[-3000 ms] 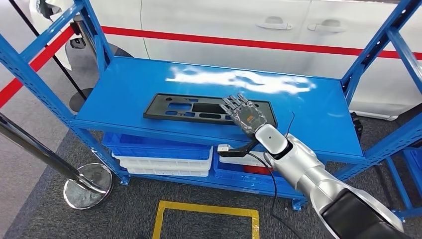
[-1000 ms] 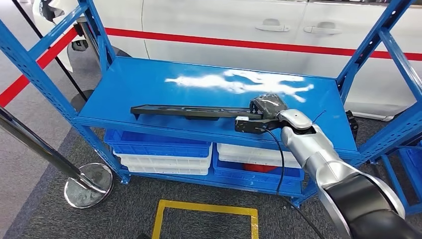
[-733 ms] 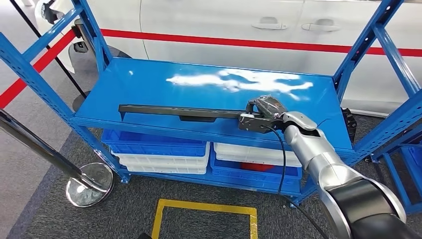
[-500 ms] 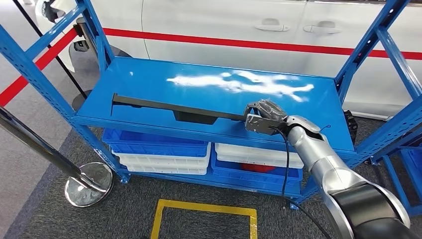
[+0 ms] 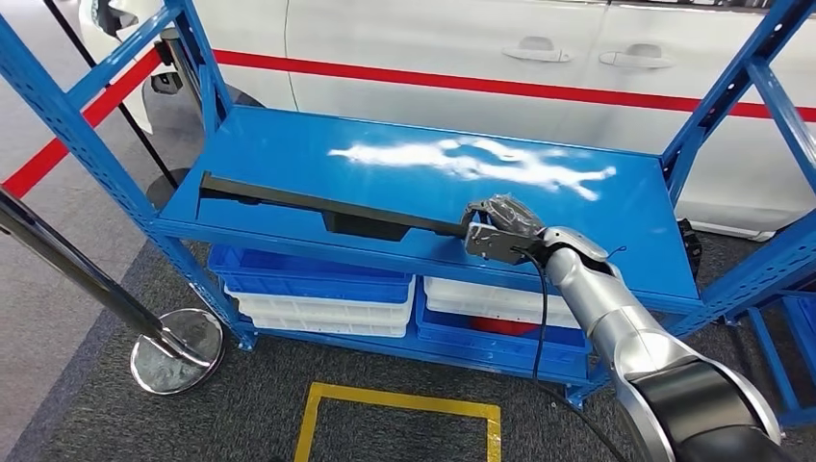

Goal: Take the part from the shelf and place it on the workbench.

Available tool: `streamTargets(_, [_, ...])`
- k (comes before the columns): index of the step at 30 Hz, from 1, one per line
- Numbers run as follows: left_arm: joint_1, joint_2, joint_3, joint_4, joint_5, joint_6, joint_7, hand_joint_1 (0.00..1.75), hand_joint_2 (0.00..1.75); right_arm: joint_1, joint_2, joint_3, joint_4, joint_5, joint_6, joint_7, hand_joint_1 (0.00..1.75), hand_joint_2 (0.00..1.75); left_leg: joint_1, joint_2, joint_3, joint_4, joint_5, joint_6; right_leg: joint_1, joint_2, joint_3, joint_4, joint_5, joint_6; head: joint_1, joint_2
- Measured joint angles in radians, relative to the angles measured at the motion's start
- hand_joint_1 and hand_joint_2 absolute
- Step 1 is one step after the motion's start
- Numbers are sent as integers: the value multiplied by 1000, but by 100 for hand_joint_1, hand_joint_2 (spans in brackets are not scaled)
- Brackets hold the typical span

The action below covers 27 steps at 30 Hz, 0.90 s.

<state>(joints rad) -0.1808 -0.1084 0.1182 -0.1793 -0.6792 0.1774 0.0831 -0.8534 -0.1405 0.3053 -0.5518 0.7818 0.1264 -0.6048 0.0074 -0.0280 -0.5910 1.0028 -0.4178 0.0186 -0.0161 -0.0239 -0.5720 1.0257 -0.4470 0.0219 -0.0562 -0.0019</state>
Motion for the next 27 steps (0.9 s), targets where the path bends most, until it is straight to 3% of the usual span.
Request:
streamTargets(3, [1, 0, 5, 0, -3, 0, 0, 0, 0, 6, 9, 0, -11, -71, 46, -22, 173, 175, 0, 2, -5, 0, 1, -18, 5, -2, 5, -24, -2, -13, 0, 0])
streamTargets(5, [1, 0, 6, 0, -7, 1, -2, 0, 0, 16, 9, 3, -24, -135, 80, -33, 174, 175, 1, 5, -19, 30, -22, -29, 2, -7, 7, -33, 3, -26, 0, 0])
streamTargets(8, [4, 0, 9, 0, -14, 2, -3, 0, 0, 34, 2, 17, -41, -220, 109, -39, 175, 175, 2, 9, -103, 206, -116, -39, 3, -14, 6, -36, 6, -38, 0, 0])
streamTargets(9, [6, 0, 11, 0, -16, 2, -3, 0, 0, 41, -1, 23, -45, -245, 118, -41, 175, 175, 3, 10, -131, 263, -135, -41, 5, -15, 5, -35, 5, -39, 0, 0])
streamTargets(10, [9, 0, 12, 0, -19, 2, -3, 0, 0, 48, -4, 29, -51, -271, 129, -45, 175, 175, 3, 10, -145, 289, -136, -42, 5, -15, 5, -34, 4, -40, 0, 0])
streamTargets(11, [11, 0, 13, 0, -21, 3, -3, 0, 0, 55, -6, 34, -57, -297, 144, -50, 175, 175, 3, 10, -140, 275, -116, -42, 6, -14, 5, -32, 3, -39, 0, 0])
streamTargets(13, [13, 0, 15, 0, -26, 10, -8, 0, 87, 73, -11, 46, -84, -358, 191, -65, 175, 175, 3, 8, -84, 151, -46, -37, 6, -11, 6, -28, -3, -35, 0, 0])
streamTargets(15, [13, 1, 21, 0, -34, 22, -16, 0, 175, 103, -18, 61, -141, -437, 250, -72, 175, 175, 1, 1, -32, 38, -4, -28, 10, -8, 5, -20, -9, -27, 0, 0])
streamTargets(18, [19, 3, 31, 0, -44, 34, -23, 0, 175, 156, -24, 91, -272, -560, 320, -40, 175, 175, -3, -1, -23, 12, -1, -12, 11, -4, 1, -18, -12, -13, 0, 0])
streamTargets(20, [20, 6, 33, 0, -48, 38, -24, 0, 175, 180, -21, 105, -350, -619, 351, -22, 175, 175, 0, 2, -19, 4, 2, -1, 7, 1, -8, 1, -30, -3, 0, 0])
streamTargets(22, [19, 7, 37, 0, -50, 40, -26, 0, 175, 195, -16, 116, -414, -671, 381, -13, 175, 175, 3, 4, -15, -1, 4, 9, 2, 8, -50, 92, -82, 3, 0, 0])
streamTargets(24, [21, 7, 46, 0, -50, 40, -32, 0, 175, 208, -13, 128, -474, -728, 410, 3, 175, 175, 3, 5, -15, 0, 2, 12, -1, 12, -116, 225, -133, 8, 0, 0])
streamTargets(25, [23, 8, 50, 0, -50, 40, -36, 0, 175, 214, -13, 135, -504, -757, 421, 14, 175, 175, 3, 5, -14, 1, 0, 12, -2, 13, -138, 265, -138, 9, 0, 0])
streamTargets(26, [25, 8, 54, 0, -49, 40, -39, 0, 175, 220, -12, 141, -532, -783, 429, 26, 175, 175, 3, 5, -13, 3, -2, 12, -4, 13, -144, 267, -122, 10, 0, 0])
streamTargets(27, [26, 8, 58, 0, -49, 40, -43, 0, 175, 224, -12, 147, -560, -807, 435, 37, 175, 175, 4, 5, -12, 5, -5, 10, -5, 12, -131, 229, -89, 8, 0, 0])
